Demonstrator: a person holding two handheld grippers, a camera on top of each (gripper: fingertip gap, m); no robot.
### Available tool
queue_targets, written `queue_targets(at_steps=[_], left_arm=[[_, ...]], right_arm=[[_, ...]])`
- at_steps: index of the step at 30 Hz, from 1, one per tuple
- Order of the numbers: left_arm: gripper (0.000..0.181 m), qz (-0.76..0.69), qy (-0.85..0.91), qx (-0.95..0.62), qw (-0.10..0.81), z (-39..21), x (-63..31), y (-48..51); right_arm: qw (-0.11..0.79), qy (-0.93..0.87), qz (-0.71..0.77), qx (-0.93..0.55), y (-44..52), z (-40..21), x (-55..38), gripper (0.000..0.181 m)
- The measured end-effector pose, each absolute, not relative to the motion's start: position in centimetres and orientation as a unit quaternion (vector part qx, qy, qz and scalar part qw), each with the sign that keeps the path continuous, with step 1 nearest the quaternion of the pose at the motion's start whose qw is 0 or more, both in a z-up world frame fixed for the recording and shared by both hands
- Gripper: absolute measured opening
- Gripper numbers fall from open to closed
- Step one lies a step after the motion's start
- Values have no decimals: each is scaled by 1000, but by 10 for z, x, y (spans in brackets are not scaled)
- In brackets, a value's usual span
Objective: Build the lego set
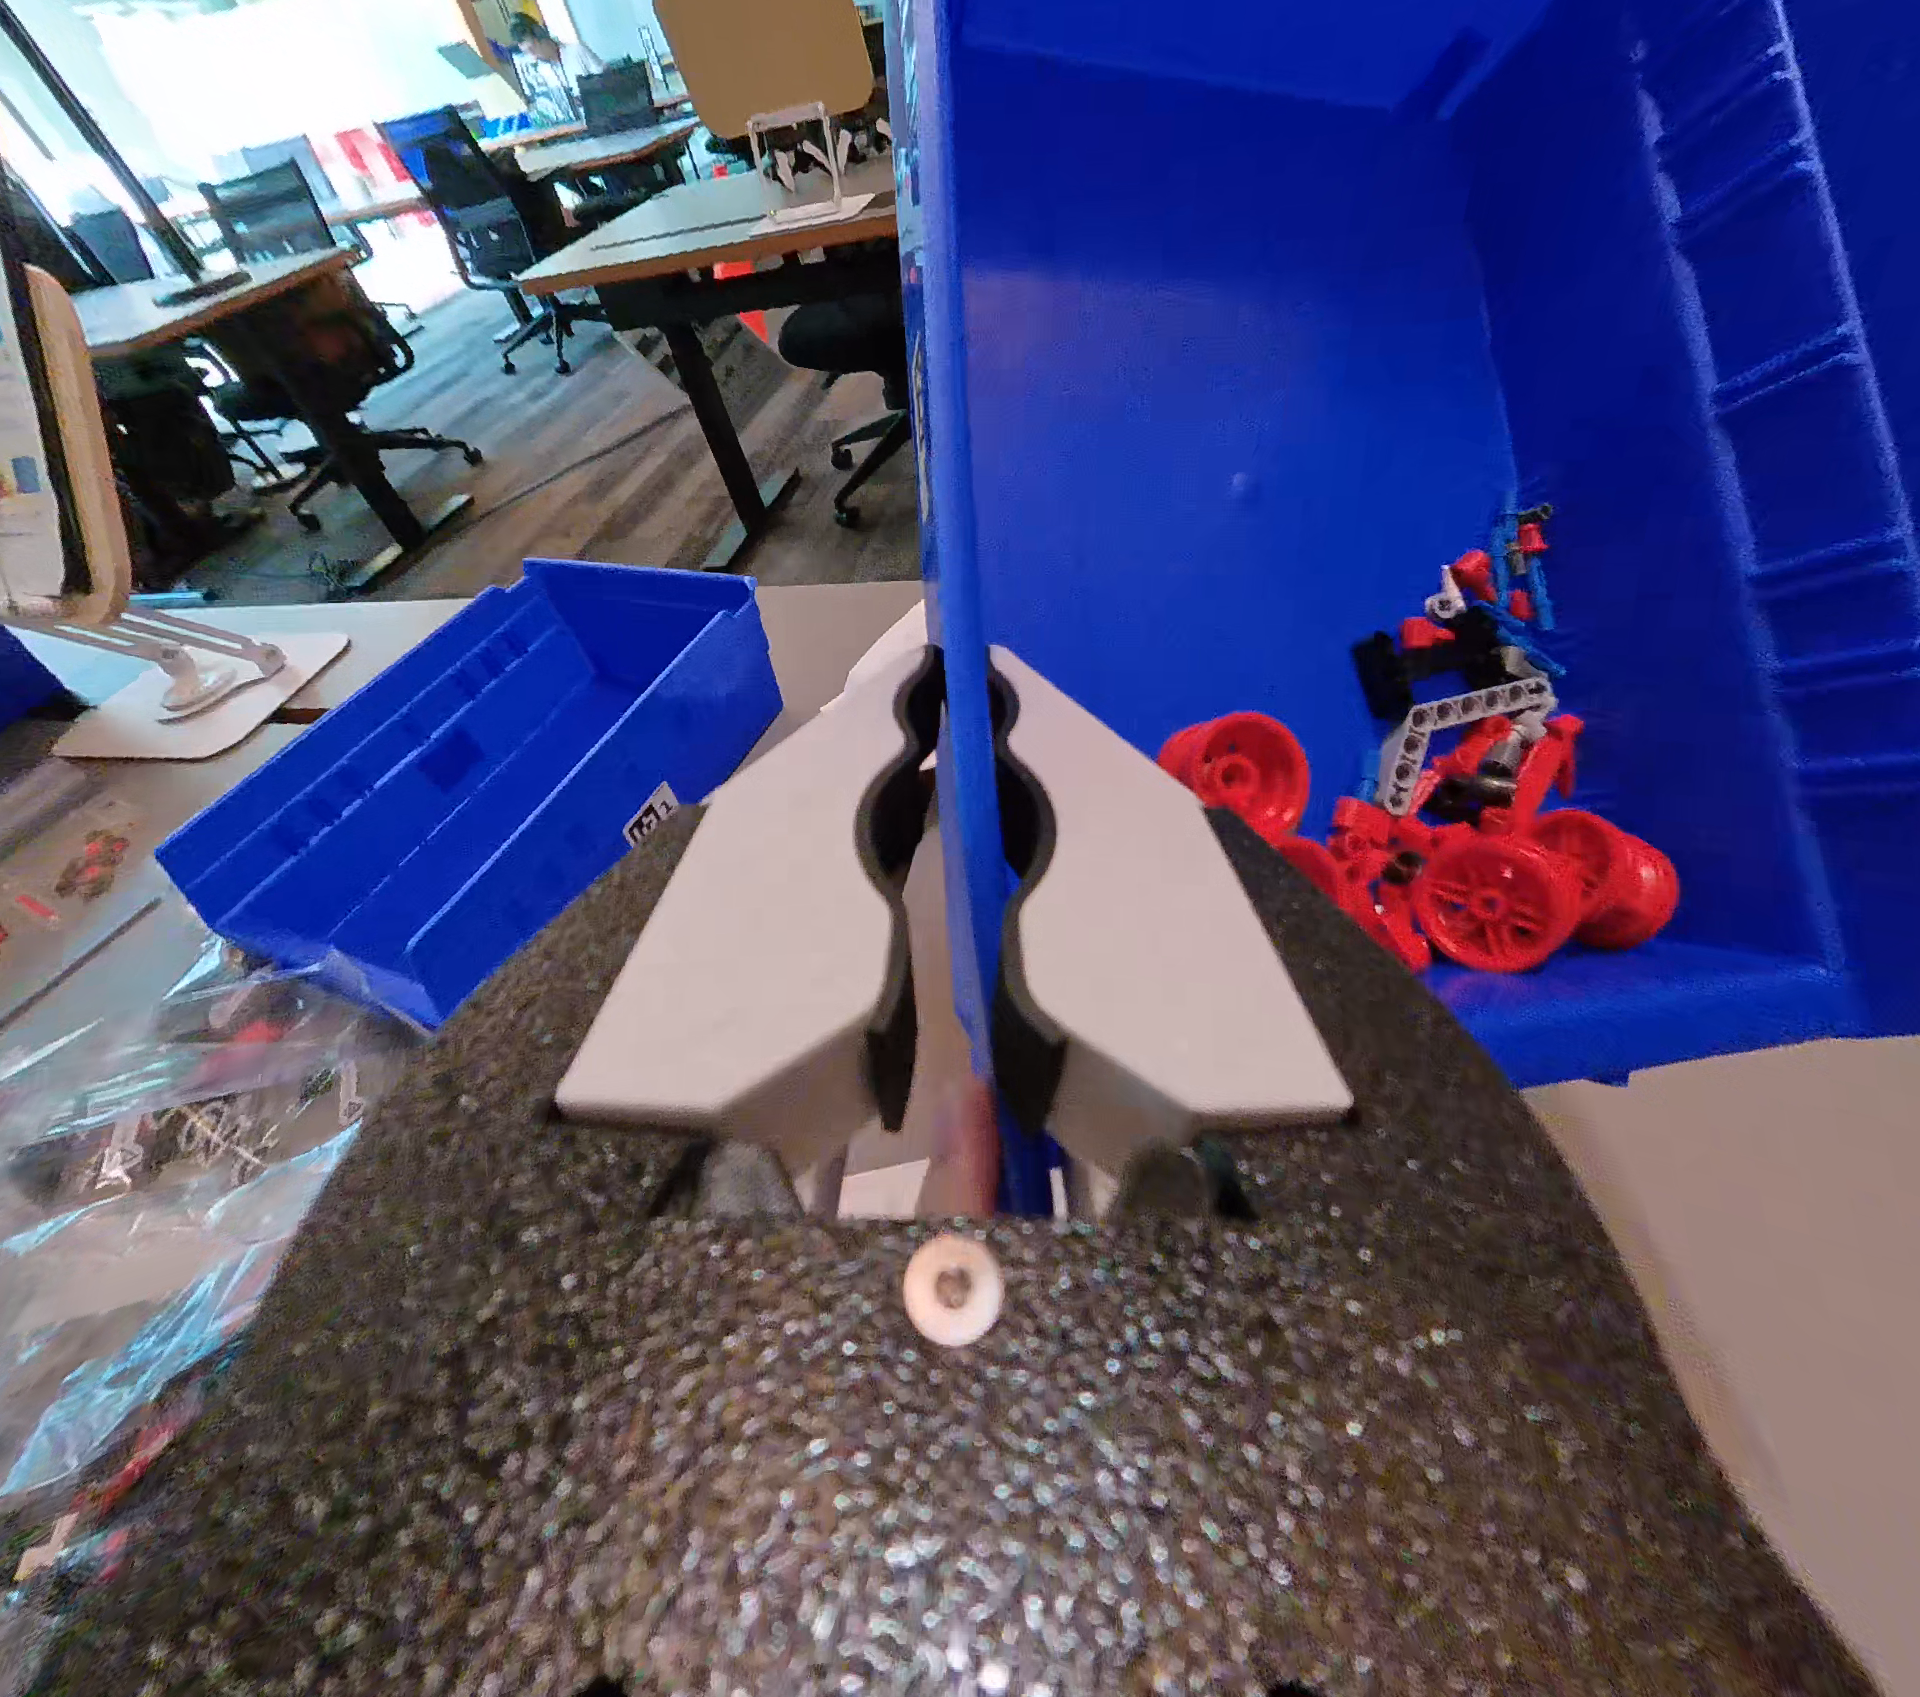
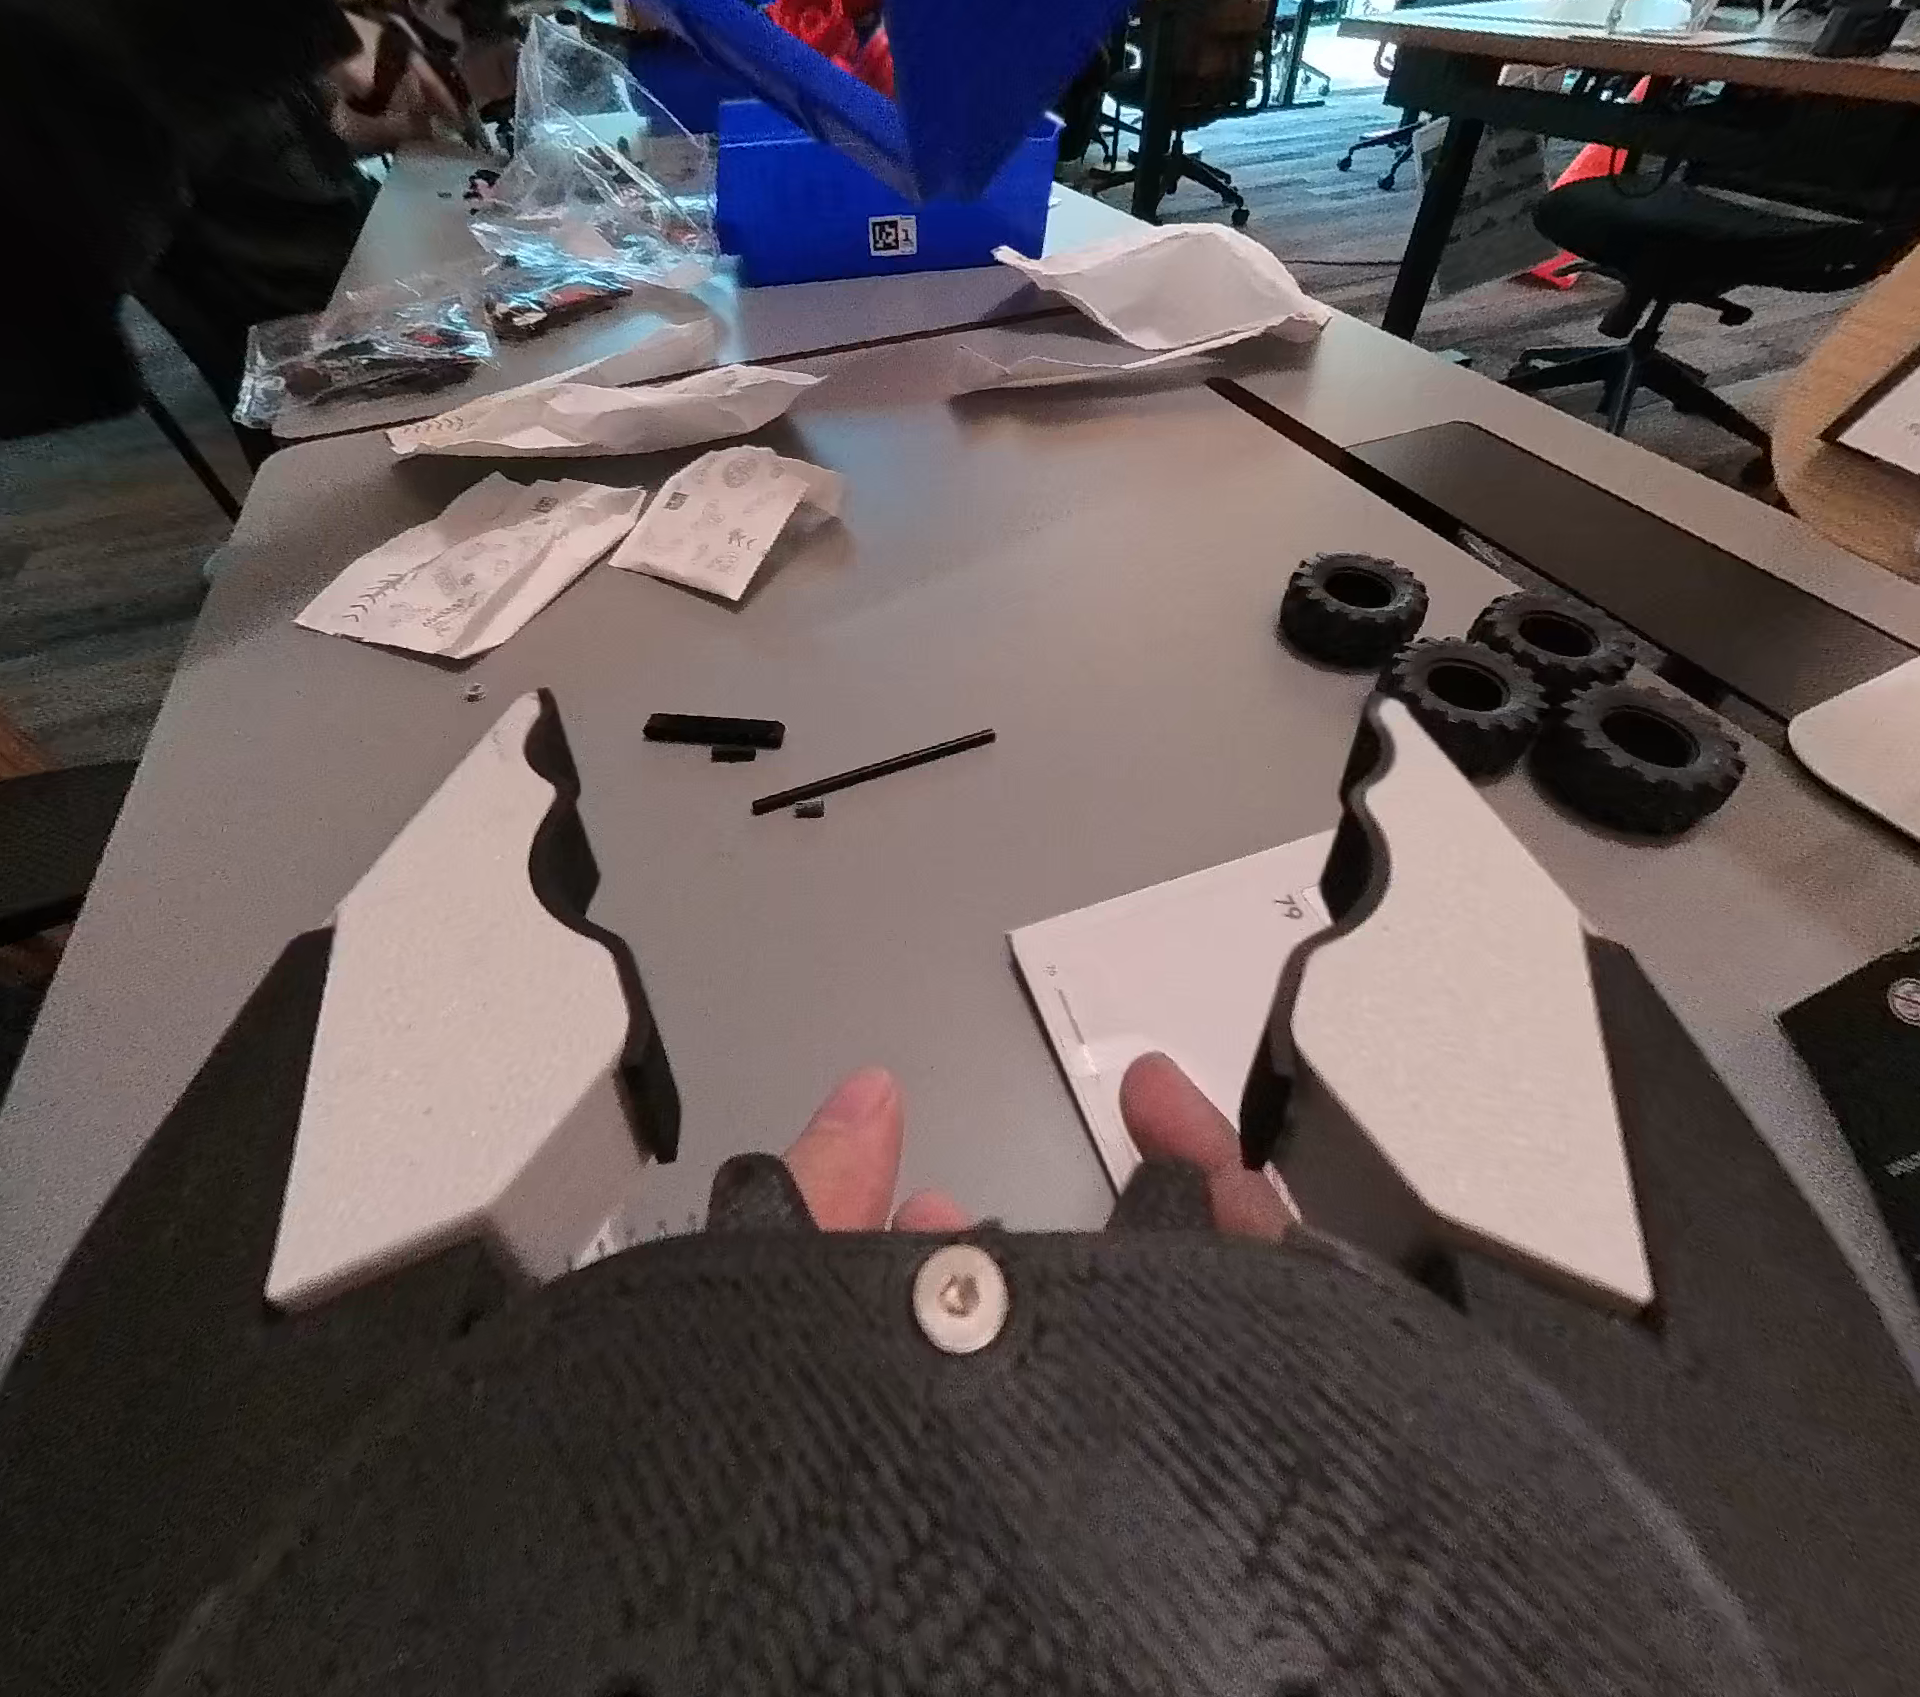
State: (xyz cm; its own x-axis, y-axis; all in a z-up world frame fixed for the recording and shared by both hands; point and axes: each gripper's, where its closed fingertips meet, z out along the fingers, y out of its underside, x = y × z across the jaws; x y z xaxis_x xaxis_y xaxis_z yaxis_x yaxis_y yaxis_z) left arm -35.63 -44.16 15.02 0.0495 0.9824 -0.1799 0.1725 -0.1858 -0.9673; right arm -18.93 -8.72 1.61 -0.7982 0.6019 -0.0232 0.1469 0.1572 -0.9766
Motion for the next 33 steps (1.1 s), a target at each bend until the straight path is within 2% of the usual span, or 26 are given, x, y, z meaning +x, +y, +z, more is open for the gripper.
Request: queue_targets(at_steps=[4, 10, 21, 33], left_arm=[[3, 500, -468, -596, 419, 117, -336, -417], [2, 425, -508, -611, 434, 59, -323, -395], [3, 282, -569, -674, 378, -17, -332, -376], [5, 194, -569, -721, 344, -62, -366, -370]], right_arm=[[162, -718, 627, -254, -103, 24, -183, 142], [105, -680, 681, -252, -128, 42, -182, 142], [103, -699, 657, -263, -127, 20, -188, 142], [135, -712, 623, -293, -85, 8, -197, 142]])
